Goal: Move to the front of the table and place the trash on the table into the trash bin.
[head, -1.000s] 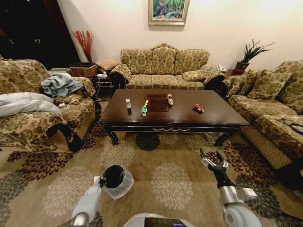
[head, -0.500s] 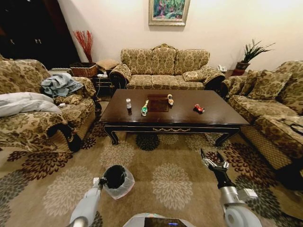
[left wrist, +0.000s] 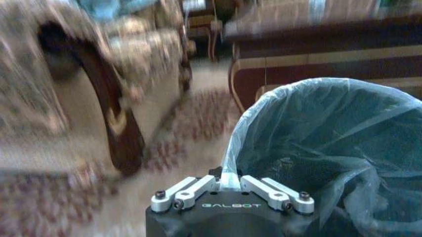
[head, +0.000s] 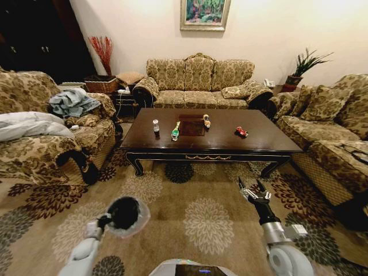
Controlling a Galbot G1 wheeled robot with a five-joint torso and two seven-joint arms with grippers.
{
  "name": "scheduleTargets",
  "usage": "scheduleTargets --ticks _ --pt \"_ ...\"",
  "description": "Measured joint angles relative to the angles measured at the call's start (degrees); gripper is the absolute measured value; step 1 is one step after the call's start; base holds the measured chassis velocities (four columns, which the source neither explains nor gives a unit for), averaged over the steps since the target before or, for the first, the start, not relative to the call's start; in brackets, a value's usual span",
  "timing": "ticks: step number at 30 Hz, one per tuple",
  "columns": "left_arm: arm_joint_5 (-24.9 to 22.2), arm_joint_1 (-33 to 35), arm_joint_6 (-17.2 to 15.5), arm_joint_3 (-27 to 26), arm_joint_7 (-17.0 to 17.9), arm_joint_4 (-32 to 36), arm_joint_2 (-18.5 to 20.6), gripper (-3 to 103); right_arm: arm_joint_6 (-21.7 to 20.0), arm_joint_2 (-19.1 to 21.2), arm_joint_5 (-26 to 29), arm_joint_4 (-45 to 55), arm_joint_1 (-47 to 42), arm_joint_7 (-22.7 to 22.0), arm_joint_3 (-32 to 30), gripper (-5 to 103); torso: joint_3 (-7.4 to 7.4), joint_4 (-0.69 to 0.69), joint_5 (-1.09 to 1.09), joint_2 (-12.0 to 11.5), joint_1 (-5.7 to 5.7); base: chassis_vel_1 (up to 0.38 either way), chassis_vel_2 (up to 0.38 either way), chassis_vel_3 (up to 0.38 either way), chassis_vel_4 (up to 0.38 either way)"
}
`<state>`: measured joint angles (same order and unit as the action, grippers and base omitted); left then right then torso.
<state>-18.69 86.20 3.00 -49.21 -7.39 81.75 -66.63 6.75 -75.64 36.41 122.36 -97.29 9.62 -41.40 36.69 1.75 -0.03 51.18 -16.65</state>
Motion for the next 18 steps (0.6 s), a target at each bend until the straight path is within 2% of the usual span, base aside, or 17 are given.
scheduleTargets --ticks 4,5,8,9,10,14,15,18 --pt "-3.5 7.4 -0.5 -5.8 0.1 13.3 0.7 2 0.4 0.1 -0.1 1.3 0.4 0.4 0.3 100 0.00 0.02 0.01 0.0 0.00 0.000 0.000 0.000 0.000" --pt "-3.5 7.4 -0.5 -5.8 0.1 13.3 0.7 2 0.4 0.1 -0.1 1.3 0.4 0.4 0.3 100 0.00 0.02 0.01 0.0 0.00 0.000 0.000 0.000 0.000" --pt "-5.6 10.7 -0.7 -9.2 0.6 24.4 0.3 2 1.8 0.0 -1.1 2.5 0.2 1.2 0.6 100 0.00 0.01 0.04 0.0 0.00 0.000 0.000 0.000 0.000" --pt "-6.1 11.3 -0.7 -9.9 0.8 27.1 0.1 2 2.1 0.1 -1.4 3.0 0.1 1.4 0.6 100 0.00 0.00 0.03 0.0 0.00 0.000 0.000 0.000 0.000" --pt "-6.1 11.3 -0.7 -9.9 0.8 27.1 0.1 2 2.1 0.1 -1.4 3.0 0.1 1.4 0.6 100 0.00 0.00 0.03 0.0 0.00 0.000 0.000 0.000 0.000" --pt "-8.3 12.9 -2.0 -12.8 2.7 40.0 -0.4 2 2.0 0.7 -2.8 6.0 0.7 2.5 -0.7 100 0.00 0.01 0.03 0.0 0.00 0.000 0.000 0.000 0.000" --pt "-8.3 12.9 -2.0 -12.8 2.7 40.0 -0.4 2 2.0 0.7 -2.8 6.0 0.7 2.5 -0.7 100 0.00 0.01 0.03 0.0 0.00 0.000 0.000 0.000 0.000" --pt "-9.0 12.6 -3.4 -13.8 3.7 47.6 -0.1 2 1.2 0.8 -2.9 8.2 1.0 2.7 -1.0 100 0.00 0.00 0.04 0.0 0.00 0.000 0.000 0.000 0.000"
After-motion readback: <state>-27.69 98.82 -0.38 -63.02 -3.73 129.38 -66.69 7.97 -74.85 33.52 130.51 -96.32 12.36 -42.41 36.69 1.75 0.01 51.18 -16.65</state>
